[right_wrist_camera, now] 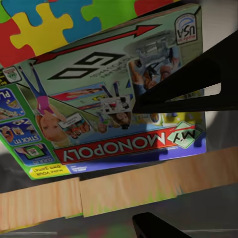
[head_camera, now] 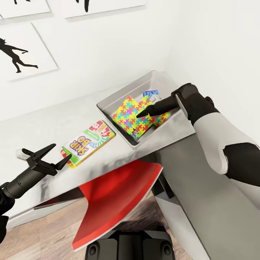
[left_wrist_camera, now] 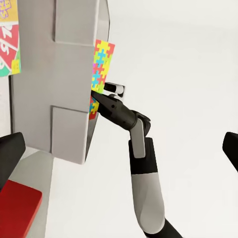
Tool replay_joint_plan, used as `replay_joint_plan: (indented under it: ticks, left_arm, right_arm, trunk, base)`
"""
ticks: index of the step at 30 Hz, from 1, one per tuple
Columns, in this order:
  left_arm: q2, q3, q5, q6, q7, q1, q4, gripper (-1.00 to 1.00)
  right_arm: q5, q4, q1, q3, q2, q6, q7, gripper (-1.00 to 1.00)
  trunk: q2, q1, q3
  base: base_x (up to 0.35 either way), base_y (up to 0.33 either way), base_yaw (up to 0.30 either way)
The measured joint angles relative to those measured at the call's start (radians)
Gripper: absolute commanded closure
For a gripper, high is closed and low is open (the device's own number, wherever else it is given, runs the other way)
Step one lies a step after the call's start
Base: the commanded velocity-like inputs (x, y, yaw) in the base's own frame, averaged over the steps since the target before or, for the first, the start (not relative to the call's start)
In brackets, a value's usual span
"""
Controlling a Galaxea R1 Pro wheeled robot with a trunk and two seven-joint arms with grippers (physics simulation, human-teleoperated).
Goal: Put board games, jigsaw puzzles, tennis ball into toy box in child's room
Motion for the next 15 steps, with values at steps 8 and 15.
replay_joint_plan:
  ticks: [8, 15]
  left_arm:
    - [0.000, 0.000, 0.000, 0.000, 0.000, 0.000, 0.000, -1.00]
    - [0.000, 0.000, 0.000, 0.000, 0.000, 0.000, 0.000, -1.00]
  right_arm:
    - [0.000, 0.000, 0.000, 0.000, 0.002, 0.000, 0.000, 1.00]
    - [0.000, 0.000, 0.000, 0.000, 0.003, 0.000, 0.000, 1.00]
  trunk:
    - [0.000, 0.000, 0.000]
    - [0.000, 0.000, 0.000]
  base:
    - [0.000, 0.000, 0.000]
    - [0.000, 0.000, 0.000]
